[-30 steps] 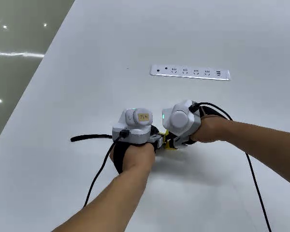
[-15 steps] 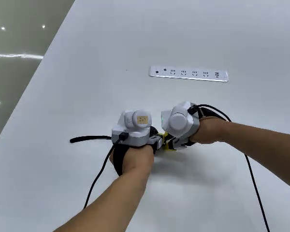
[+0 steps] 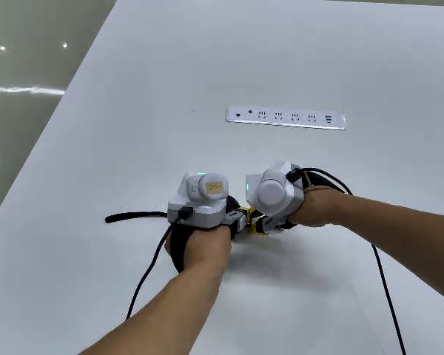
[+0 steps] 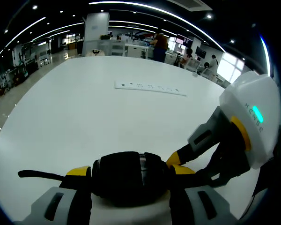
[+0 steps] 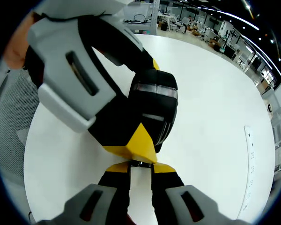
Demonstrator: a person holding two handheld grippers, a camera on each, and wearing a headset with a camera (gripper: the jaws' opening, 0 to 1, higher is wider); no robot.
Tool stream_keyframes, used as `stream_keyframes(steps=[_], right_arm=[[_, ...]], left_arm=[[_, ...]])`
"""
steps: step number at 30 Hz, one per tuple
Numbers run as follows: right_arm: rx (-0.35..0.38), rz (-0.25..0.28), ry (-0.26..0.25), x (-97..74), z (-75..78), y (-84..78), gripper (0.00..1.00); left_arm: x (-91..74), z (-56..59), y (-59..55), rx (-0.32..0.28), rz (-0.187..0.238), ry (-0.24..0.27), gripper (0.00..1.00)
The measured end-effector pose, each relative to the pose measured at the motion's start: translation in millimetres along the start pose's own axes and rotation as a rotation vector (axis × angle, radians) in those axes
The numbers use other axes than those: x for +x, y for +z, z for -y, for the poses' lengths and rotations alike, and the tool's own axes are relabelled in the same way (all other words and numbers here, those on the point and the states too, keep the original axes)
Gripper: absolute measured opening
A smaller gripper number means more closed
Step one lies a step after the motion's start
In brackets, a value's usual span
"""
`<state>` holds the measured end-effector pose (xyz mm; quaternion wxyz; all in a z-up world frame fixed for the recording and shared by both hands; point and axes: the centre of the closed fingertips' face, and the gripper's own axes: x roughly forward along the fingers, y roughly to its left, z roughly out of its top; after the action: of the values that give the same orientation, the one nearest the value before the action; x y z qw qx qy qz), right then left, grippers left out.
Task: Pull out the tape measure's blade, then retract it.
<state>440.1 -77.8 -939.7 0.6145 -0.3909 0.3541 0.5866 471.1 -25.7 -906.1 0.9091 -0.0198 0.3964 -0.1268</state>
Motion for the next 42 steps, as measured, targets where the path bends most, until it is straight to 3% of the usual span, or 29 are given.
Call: stream_keyframes(steps=[10,15,30,35,42], right_arm=[[0.052,0.003,-0.036,-1.4,2.4,-2.3,0.20],[0.085,0.005,-0.057,-3.3,3.7,-5.4,0.24],[0.198,0.048,-0.111,-11.9,0.5,-0.7,0.31],[0.256,0.045,-0.143,-17.2,-0.7,-4.8,0.34],[0.339,0.089,-0.190,-28.2,-0.5,-3.8,0.35]], left_arm=[[-1.9,2.2,3.0,0.026,0.008,-0.013,0.66],[-2.7,3.7,4.6,0.028,0.013,-0.016,0.71],[-13.6,-0.5,3.7,0.057,0.017,-0.015,0.74],[-17.9,0.2,3.1,0.071,0.022,-0.026,0.76],[-23.8,2.8,1.7,0.078,0.023,-0.046,0.79]])
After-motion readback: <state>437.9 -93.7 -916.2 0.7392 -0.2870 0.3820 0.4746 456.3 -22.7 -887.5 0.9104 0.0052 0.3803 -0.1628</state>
